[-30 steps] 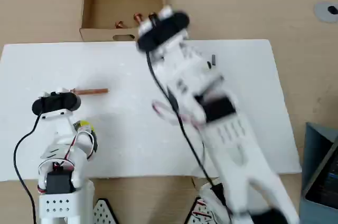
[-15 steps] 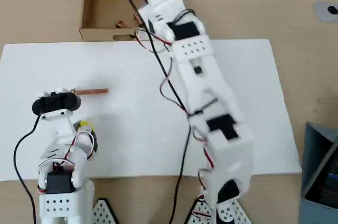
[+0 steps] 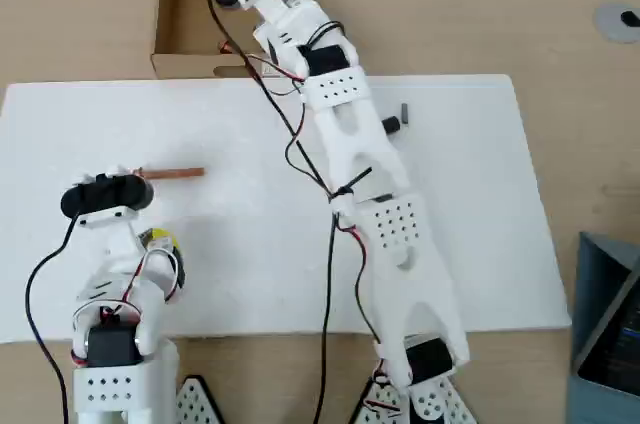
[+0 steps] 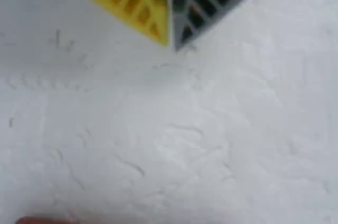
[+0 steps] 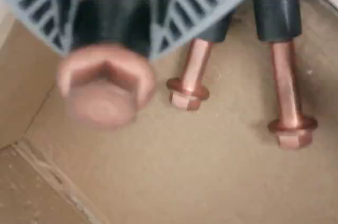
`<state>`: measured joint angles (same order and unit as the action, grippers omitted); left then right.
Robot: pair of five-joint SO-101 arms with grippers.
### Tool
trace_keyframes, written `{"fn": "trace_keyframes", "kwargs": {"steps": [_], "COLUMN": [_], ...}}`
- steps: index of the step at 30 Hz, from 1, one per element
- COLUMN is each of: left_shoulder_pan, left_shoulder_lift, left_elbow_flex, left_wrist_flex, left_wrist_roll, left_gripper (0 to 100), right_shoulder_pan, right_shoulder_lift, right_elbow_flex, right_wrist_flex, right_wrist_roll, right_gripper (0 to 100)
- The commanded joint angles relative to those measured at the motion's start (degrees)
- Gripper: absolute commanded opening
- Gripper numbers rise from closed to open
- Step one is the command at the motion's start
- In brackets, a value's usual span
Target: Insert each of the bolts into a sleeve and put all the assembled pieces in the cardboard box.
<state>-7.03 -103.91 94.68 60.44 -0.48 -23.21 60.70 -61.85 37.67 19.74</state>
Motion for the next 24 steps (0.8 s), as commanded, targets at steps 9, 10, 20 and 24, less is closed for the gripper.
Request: {"fn": "trace_keyframes", "kwargs": {"steps": [9, 10, 20, 24], "left_shoulder_pan": [0.0, 0.0, 0.0, 0.0], "left_shoulder_lift": [-0.4, -0.4, -0.4, -0.4], "left_elbow_flex": [-0.35, -0.35, -0.35, -0.35], "left_wrist_flex": [-0.44, -0.44, -0.44, -0.44], "left_wrist_roll": [-0.26, -0.26, -0.26, -0.26], "left_gripper": [0, 0, 0, 0], "right_shoulder_pan": [0.66, 0.66, 4.44, 6.37], "right_shoulder_lift": [2.07, 1.98, 1.98, 1.45], "right_elbow_flex": [-12.35, -13.14, -29.67, -33.89], "right_wrist_flex": [7.03, 8.0, 29.8, 38.51], "right_wrist_roll": [0.88, 0.88, 0.97, 0.97], "right_gripper": [14.9, 14.4, 8.1, 6.2]}}
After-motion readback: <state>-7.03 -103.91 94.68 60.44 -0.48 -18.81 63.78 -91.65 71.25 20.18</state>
